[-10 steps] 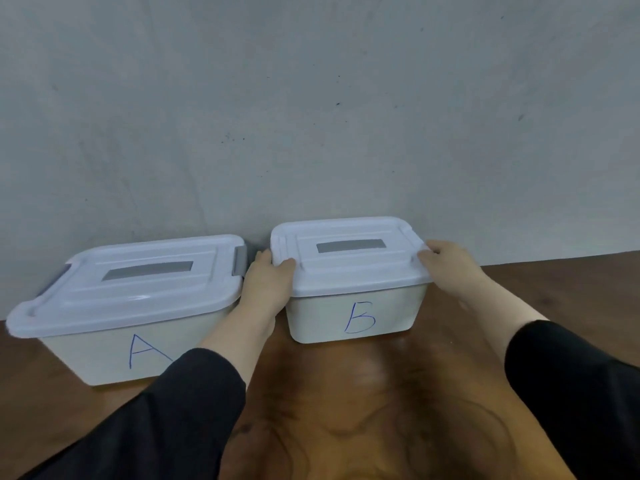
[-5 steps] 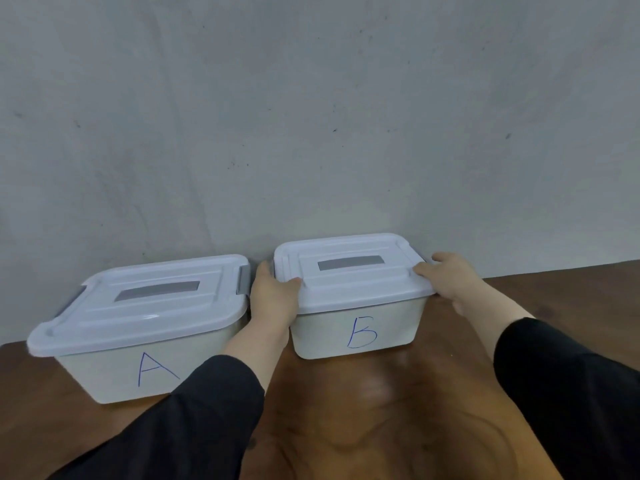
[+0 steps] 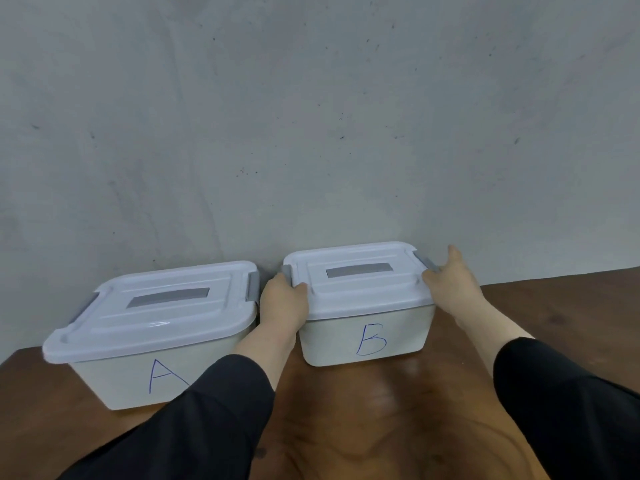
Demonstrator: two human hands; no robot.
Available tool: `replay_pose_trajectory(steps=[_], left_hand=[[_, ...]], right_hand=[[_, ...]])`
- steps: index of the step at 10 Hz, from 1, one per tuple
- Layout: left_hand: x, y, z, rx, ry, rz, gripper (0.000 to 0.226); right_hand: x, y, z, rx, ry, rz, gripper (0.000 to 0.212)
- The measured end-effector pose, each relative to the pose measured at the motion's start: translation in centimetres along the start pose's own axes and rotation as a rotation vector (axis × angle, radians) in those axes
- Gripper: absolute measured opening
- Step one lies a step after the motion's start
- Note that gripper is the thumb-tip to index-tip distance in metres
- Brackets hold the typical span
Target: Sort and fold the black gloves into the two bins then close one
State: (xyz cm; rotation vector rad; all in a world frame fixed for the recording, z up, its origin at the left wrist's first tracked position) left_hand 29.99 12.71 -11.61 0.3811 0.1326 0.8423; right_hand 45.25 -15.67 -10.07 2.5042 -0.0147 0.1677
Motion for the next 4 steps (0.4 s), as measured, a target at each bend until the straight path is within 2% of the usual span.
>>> replay_pose_trajectory(steps=[2, 3, 4], left_hand=[[0.0, -0.4, 0.9, 0.215, -0.082, -0.002, 0.044], [0.4, -0.7, 1.5, 0.439, -0.180, 0.012, 0.054], [-0.4, -0.5, 3.1, 0.553, -0.264, 0.000, 0.055]], right_hand=[[0.4, 0.4, -0.2, -0.155, 0.084, -0.041, 0.052], [0.9, 0.0, -0.4, -0.260, 0.154, -0.086, 0.048], [1.1, 0.0, -1.5, -0.384, 0.244, -0.162, 0.048]])
Point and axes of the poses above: each hand's wrist, its own x-axis towards the middle knuckle, its own y-axis out of the back of the hand, z = x × y, the point moved 8 cm from there along x, towards the middle knuckle, and after that the axes turned 2 degrees about z, right-handed, at the moved point
